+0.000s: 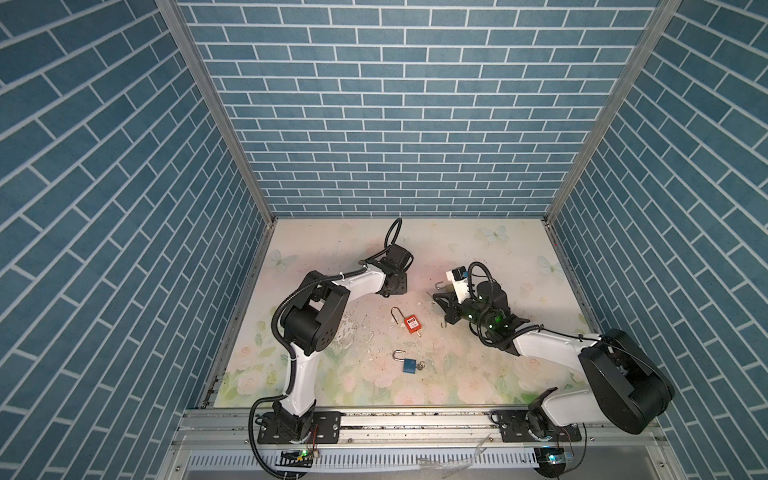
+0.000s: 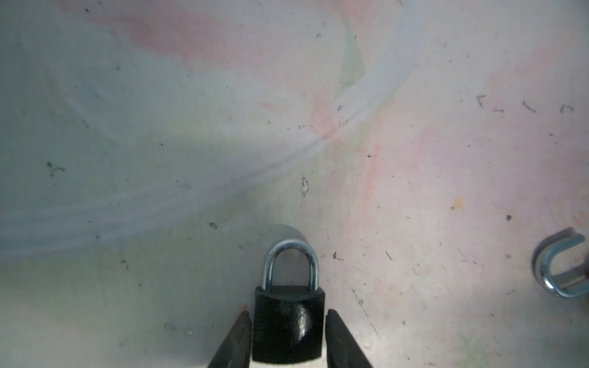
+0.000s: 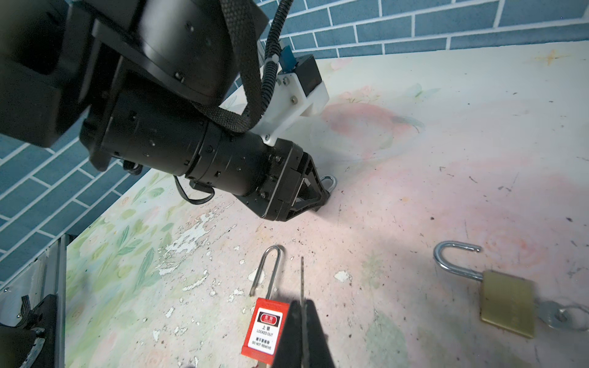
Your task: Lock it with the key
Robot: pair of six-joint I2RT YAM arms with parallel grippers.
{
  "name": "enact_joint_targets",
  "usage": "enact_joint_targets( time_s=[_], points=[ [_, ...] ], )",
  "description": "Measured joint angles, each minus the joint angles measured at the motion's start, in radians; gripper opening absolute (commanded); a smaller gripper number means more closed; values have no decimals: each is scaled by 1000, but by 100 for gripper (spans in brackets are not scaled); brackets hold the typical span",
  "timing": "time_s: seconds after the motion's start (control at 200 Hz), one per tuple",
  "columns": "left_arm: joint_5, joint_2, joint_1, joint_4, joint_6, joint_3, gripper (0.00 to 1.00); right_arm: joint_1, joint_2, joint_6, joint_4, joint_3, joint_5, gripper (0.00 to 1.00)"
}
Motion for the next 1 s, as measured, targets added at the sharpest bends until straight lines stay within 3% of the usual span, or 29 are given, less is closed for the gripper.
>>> enact_joint_targets(
  time_s=[0.165,0.395,0.535,0.705,0.795,0.825,1.0],
  points=[
    [0,3,1,26,9,7,66,0,0,2,-2,10,2,0],
    [2,-32,6,63,29,3,67,0,34,30,-6,48,3,0],
    [-2,-159,31,92,44,-39,67,0,85,53,-17,103,3,0],
    [-1,-384,105,174,93,-135,70,0,180,95,-44,204,-1,0],
    [7,-477,151,219,120,-194,78,0,251,122,-64,275,-7,0],
    [11,-499,166,231,127,-211,88,0,274,132,-72,297,-10,0],
    [87,-571,300,314,73,-341,88,0,392,185,-113,396,-10,0]
  ],
)
